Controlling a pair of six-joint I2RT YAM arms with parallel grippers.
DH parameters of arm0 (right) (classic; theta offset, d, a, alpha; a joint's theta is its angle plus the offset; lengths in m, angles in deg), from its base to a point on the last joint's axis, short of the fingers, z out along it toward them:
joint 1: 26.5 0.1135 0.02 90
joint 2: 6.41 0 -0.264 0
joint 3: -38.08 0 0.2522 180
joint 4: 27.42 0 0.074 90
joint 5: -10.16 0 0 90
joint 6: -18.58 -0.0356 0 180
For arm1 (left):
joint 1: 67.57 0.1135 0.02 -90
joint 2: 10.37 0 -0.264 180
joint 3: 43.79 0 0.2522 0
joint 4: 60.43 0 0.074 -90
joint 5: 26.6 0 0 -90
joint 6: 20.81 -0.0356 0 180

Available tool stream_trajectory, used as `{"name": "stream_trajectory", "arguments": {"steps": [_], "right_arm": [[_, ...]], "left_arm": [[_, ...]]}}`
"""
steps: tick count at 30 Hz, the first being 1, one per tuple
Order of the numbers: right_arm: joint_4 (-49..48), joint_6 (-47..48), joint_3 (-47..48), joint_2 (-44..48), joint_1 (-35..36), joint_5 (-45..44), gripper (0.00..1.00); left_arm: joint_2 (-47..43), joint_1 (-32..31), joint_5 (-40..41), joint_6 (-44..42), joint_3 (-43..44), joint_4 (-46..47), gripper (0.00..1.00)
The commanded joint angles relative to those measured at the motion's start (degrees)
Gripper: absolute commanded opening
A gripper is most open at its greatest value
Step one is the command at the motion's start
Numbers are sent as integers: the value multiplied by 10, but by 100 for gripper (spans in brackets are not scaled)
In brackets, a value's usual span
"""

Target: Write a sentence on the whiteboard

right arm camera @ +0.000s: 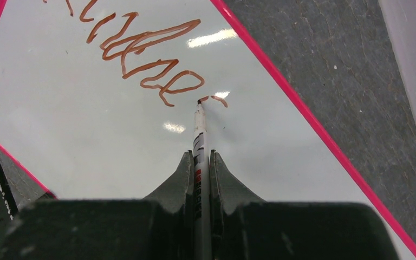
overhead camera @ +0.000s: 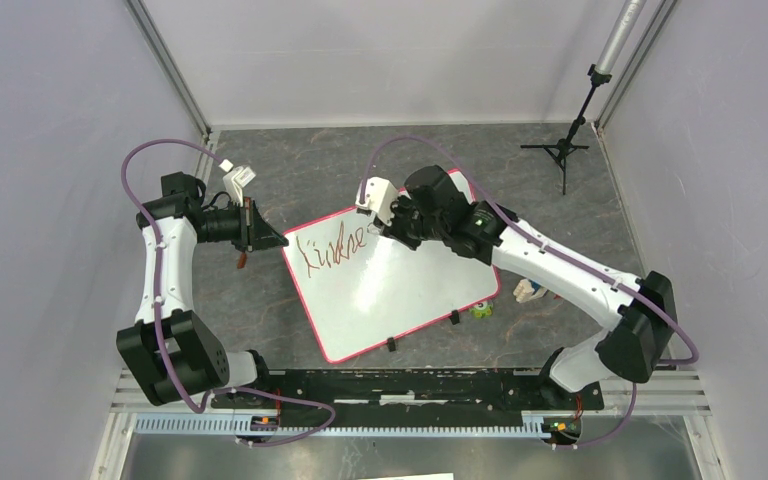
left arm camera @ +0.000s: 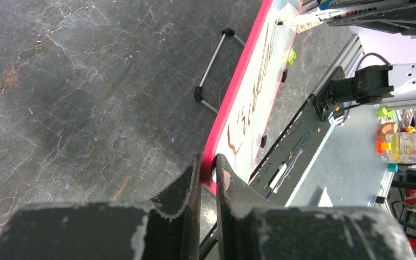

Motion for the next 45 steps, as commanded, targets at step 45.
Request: {"name": "stream_trajectory", "arguments": {"steps": [45], "right_arm": [[-1, -32, 9, 53, -38, 3, 0]], "left_arm": [[-11, -8, -14, -9, -3, -6, 16]]}}
